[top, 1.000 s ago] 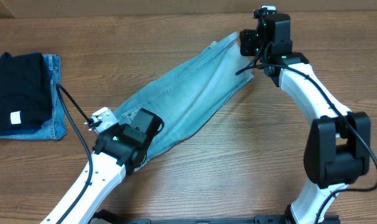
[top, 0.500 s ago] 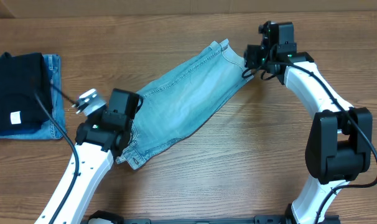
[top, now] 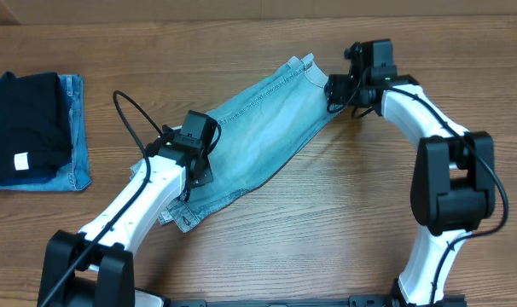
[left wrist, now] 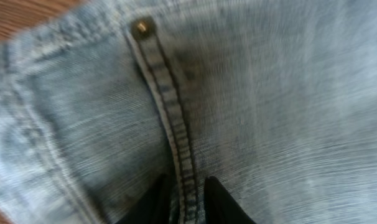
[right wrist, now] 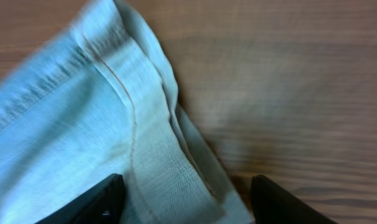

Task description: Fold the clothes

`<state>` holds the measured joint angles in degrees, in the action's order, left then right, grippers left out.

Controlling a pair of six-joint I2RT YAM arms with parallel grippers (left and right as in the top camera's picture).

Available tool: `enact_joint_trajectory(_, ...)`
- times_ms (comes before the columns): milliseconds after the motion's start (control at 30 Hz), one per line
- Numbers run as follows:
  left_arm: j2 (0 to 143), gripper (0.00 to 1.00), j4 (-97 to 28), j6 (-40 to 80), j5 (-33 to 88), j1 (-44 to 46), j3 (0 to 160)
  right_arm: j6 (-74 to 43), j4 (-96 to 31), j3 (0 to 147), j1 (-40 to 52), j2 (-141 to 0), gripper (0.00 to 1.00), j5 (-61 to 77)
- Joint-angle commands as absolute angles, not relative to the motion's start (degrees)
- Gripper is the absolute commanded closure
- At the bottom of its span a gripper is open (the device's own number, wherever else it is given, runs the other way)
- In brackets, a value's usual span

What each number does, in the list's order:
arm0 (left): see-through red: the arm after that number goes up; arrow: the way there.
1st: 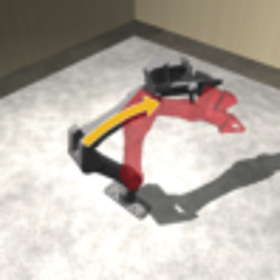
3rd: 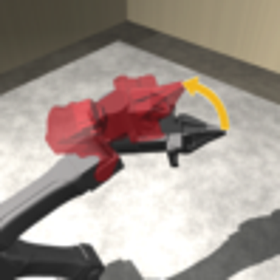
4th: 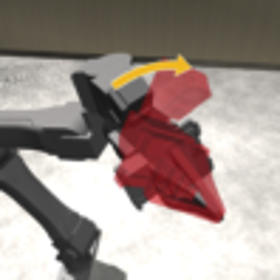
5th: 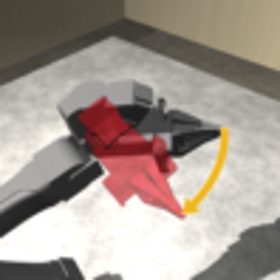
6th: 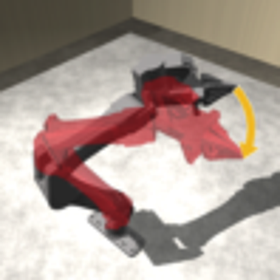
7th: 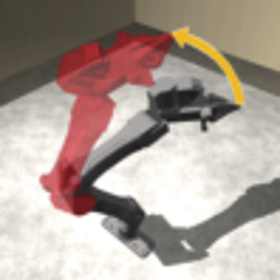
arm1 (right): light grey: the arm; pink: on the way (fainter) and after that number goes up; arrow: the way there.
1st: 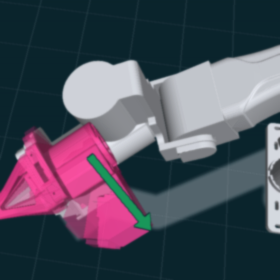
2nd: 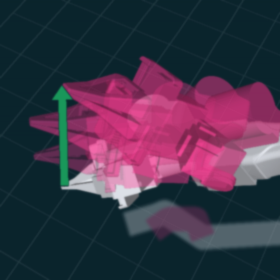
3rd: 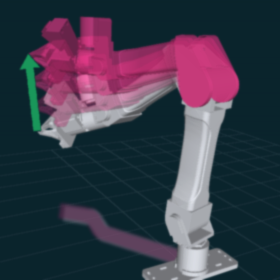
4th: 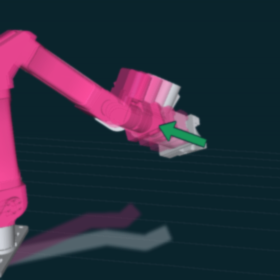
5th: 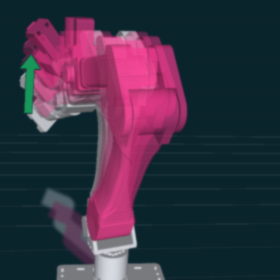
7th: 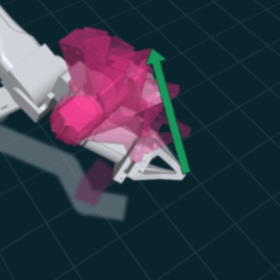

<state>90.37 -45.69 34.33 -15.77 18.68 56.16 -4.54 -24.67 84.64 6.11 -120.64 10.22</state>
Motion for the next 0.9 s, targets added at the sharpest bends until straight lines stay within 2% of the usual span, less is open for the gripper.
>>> enact_joint_trajectory(0,91.4,0.76,-46.1,32.9,-15.2,18.7,57.1,-4.4,-24.7,85.6,6.3,-122.8,0.28,12.5)
enact_joint_trajectory(67,91.4,0.75,-46.2,32.9,-15.4,18.7,57.1,-4.4,-25.0,85.6,6.3,-124.3,0.27,12.1)
enact_joint_trajectory(100,91.4,0.75,-46.5,32.9,-15.7,18.7,57.1,-4.4,-25.7,85.6,6.3,-125.3,0.29,12.1)
enact_joint_trajectory(167,91.4,0.75,-47.0,32.9,-16.7,18.7,57.1,-4.4,-27.4,85.6,6.3,-126.3,0.43,11.6)
enact_joint_trajectory(233,91.4,0.73,-48.1,33.0,-20.0,18.6,57.1,-4.4,-30.2,85.6,6.3,-126.9,0.82,10.0)
enact_joint_trajectory(267,91.4,0.73,-48.2,32.9,-20.8,18.5,57.1,-4.4,-31.7,85.6,6.3,-127.0,0.95,8.8)
enact_joint_trajectory(400,91.4,0.77,-48.1,33.0,-21.1,17.1,57.1,-5.2,-37.2,85.6,6.0,-126.9,0.96,4.2)
enact_joint_trajectory(533,91.4,0.77,-48.0,32.9,-21.2,14.7,57.1,-13.5,-44.1,85.6,3.8,-126.6,0.96,-5.0)
enact_joint_trajectory(633,91.4,0.76,-47.9,31.6,-21.1,12.6,57.1,-18.2,-50.4,85.6,-0.1,-126.1,0.96,-6.0)
enact_joint_trajectory(733,91.4,0.7,-46.6,29.3,-21.1,12.3,57.1,-19.6,-55.0,85.6,-2.6,-125.9,0.96,-6.0)
enact_joint_trajectory(867,91.4,0.58,-44.2,28.3,-20.9,12.3,57.1,-19.6,-62.0,85.6,-3.9,-125.7,0.96,-5.9)
